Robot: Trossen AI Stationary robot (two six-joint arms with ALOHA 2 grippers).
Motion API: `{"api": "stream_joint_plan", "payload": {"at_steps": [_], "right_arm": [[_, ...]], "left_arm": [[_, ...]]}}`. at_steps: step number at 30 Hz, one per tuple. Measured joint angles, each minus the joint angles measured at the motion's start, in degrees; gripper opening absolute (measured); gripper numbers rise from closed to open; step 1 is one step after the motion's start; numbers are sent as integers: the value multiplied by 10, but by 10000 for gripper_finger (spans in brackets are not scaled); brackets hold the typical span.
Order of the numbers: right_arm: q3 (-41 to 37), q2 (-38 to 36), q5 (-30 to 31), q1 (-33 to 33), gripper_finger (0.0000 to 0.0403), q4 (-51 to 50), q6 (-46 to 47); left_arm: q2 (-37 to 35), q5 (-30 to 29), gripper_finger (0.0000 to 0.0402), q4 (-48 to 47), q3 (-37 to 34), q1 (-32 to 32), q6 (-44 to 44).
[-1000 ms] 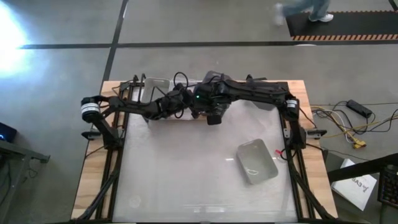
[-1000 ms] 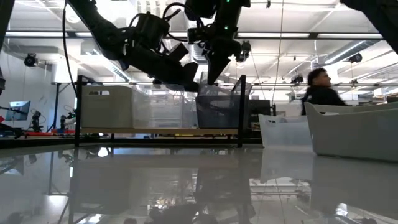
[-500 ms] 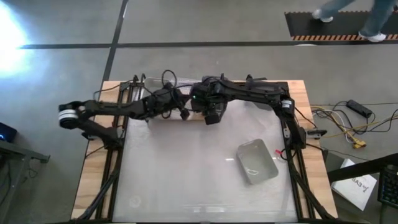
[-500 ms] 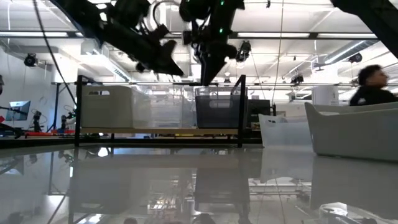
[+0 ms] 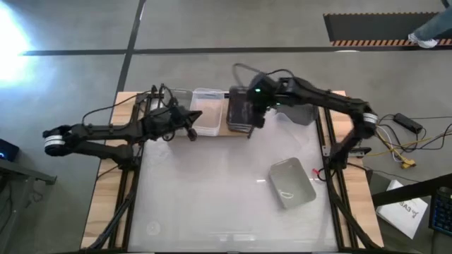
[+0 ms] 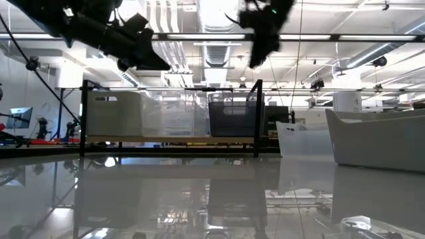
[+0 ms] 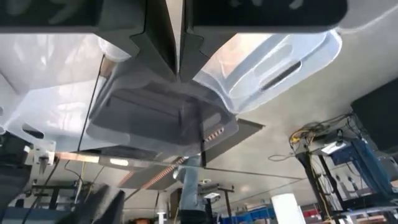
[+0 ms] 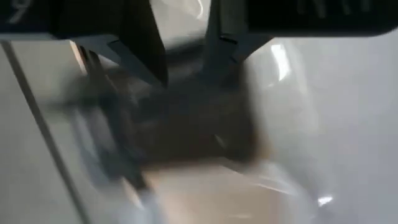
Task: Stack baskets on shelf by color
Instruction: Stack the bottom black bin on top of the black bin on the shelf
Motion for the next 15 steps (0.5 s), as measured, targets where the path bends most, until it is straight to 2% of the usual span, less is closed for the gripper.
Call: {"api": "stream_joint_plan", "payload": {"at_steps": [4,7,11,15], "right_arm": [[-138,-102,72,-42,40,69,97],[-228,-156,87,-84,14,129,142],[-338,-175,21,-153,9,252,164],[-411,-150,-69,-213,9,399,181]], "left_arm": [[-11,1,3,28,-26,-1,0],[-13,1,3,31,-31,-4,0],[-12,2,3,49,-27,-14,2],[-13,2,3,65,-27,-23,4]]}}
